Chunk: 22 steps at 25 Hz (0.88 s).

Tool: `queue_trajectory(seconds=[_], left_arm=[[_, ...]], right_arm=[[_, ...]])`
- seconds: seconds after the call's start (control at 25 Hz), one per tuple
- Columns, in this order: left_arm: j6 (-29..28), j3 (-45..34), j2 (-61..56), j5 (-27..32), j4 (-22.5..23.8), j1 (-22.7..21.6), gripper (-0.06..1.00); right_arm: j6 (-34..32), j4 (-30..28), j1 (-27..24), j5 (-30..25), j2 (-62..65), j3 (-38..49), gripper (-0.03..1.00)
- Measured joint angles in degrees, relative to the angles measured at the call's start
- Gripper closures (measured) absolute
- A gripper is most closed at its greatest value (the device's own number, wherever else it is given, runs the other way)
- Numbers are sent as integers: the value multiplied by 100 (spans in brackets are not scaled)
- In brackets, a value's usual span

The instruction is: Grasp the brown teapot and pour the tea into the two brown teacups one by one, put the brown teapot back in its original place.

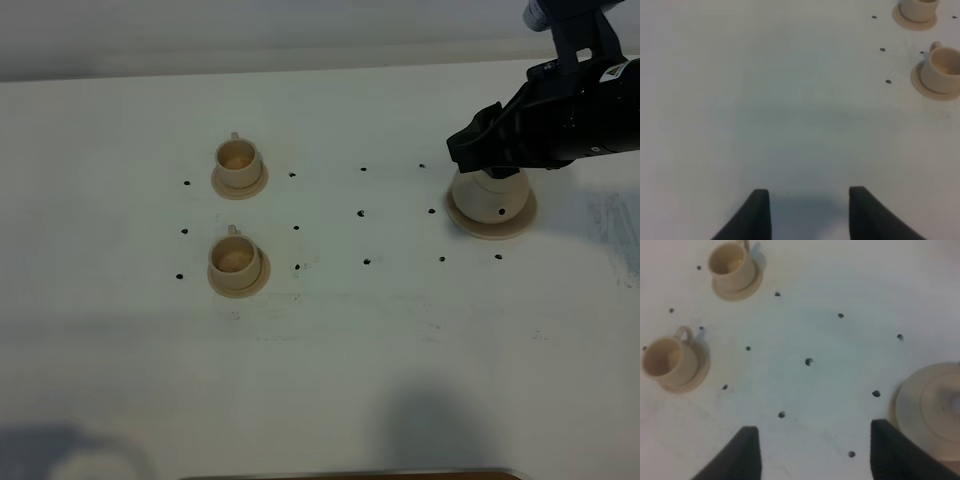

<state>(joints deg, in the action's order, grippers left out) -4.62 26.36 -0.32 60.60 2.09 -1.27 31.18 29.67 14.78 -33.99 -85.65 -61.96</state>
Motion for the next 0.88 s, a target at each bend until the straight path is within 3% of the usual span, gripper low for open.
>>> queue_trajectory(seconds=[0.4, 0.6, 0.88], left_arm=[[0, -25, 0, 0, 0, 0, 51], [5, -25, 0, 0, 0, 0, 51], [4, -25, 0, 0, 0, 0, 51]], right_arm=[[-533, -316, -53, 44, -979, -1279, 50], [-876, -494, -53, -242, -1522, -2023, 50], [-1175, -750, -53, -304, -1832, -2389, 50]])
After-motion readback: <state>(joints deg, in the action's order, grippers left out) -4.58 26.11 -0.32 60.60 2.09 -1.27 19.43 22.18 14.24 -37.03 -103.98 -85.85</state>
